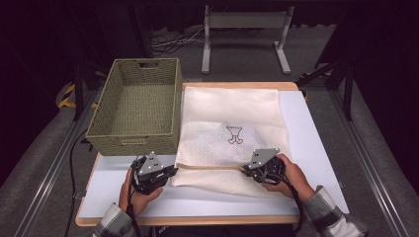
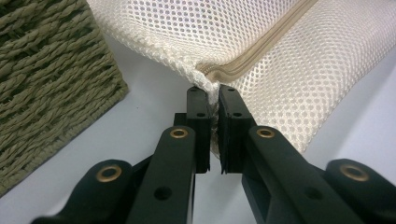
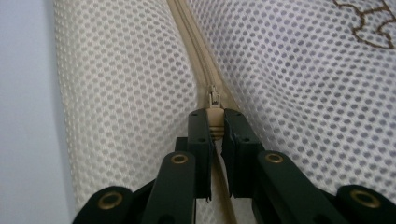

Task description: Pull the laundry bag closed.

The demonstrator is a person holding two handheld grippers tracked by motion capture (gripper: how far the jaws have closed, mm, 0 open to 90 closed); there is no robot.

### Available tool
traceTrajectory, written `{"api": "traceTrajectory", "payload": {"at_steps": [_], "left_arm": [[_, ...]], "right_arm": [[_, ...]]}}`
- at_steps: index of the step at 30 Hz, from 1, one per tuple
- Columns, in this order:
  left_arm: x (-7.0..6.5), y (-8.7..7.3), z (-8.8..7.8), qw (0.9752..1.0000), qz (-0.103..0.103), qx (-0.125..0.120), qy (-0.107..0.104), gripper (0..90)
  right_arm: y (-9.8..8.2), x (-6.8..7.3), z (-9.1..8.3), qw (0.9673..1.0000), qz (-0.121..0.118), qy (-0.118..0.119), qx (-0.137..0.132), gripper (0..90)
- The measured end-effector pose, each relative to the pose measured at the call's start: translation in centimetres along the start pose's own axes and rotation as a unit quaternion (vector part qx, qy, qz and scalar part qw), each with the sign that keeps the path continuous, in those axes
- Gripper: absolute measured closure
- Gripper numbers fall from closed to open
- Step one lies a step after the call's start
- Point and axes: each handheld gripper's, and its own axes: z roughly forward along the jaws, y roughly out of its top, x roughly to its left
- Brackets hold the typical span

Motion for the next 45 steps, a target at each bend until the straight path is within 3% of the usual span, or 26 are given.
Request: {"api": "traceTrajectory", "payload": {"at_steps": [10, 32, 45], "left_arm": [[0.0, -0.1, 0.1, 0.9999, 0.008, 0.01, 0.002, 85.2], [0.1, -0.5, 0.4, 0.9997, 0.004, 0.022, 0.004, 85.1], [0.2, -0.7, 0.3, 0.9996, 0.007, 0.027, 0.004, 85.2]], "right_arm": [[-1.7, -0.4, -1.0, 0.9999, 0.014, -0.002, 0.007, 82.4], [-5.3, -1.2, -3.1, 0.9988, 0.044, -0.017, 0.015, 82.4], [-6.7, -1.4, -4.2, 0.9981, 0.056, -0.02, 0.014, 82.4]]}}
